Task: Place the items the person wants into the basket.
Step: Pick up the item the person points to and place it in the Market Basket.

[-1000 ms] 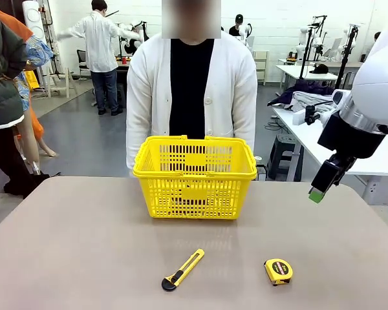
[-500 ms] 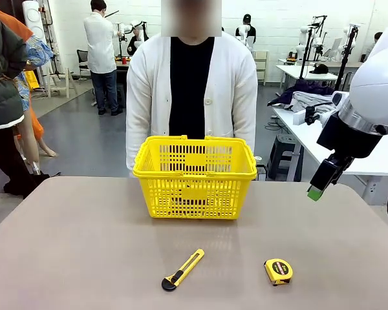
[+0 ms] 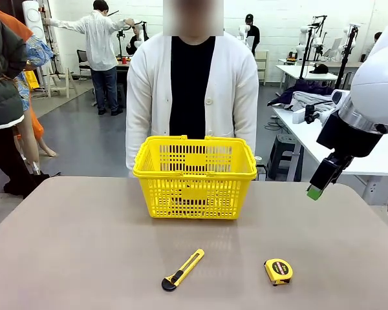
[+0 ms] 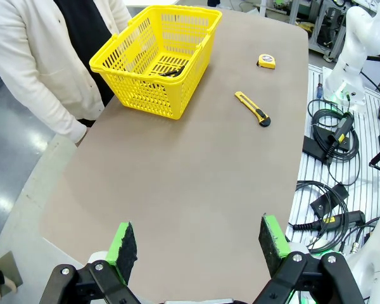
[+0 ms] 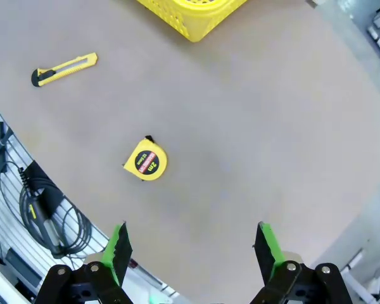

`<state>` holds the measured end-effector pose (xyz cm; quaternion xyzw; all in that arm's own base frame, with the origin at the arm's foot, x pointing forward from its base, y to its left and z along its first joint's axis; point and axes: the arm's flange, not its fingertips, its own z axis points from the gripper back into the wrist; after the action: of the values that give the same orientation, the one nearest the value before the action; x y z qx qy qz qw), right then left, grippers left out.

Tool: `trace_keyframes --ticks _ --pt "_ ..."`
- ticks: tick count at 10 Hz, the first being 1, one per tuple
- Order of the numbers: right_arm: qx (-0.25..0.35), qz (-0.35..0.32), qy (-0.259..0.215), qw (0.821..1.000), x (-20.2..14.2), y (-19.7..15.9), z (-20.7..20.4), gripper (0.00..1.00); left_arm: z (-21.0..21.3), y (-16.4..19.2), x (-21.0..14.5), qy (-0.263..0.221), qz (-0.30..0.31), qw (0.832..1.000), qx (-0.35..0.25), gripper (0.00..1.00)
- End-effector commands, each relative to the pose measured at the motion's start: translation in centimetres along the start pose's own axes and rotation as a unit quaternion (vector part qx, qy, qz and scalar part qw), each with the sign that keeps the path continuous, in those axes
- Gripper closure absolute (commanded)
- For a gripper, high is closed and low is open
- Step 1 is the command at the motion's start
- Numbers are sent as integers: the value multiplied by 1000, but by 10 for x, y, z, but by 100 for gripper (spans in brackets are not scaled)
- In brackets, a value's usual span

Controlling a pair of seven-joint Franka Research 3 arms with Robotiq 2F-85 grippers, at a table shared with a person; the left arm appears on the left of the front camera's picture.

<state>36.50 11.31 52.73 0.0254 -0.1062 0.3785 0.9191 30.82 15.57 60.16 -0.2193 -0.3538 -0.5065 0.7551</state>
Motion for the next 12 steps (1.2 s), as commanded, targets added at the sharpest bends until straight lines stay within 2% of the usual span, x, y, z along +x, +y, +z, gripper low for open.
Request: trace_keyframes --ticks 1,3,5,7,9,12 --pt "15 58 -39 997 -26 -16 23 0 1 0 -1 -8 -9 1000 -2 0" --pt "60 83 -155 983 -96 -46 77 0 1 0 -1 -8 -9 1000 -2 0" --pt "102 74 -231 965 -151 -77 113 0 1 0 -1 -8 -9 1000 -2 0" --pt "157 76 -266 948 -196 -114 127 0 1 0 -1 -8 -9 1000 -2 0" --pt "200 108 -293 929 -234 -143 124 0 1 0 -1 -8 -9 1000 -2 0" --pt "177 120 -369 904 -272 -169 119 0 1 0 -1 -8 -9 1000 -2 0"
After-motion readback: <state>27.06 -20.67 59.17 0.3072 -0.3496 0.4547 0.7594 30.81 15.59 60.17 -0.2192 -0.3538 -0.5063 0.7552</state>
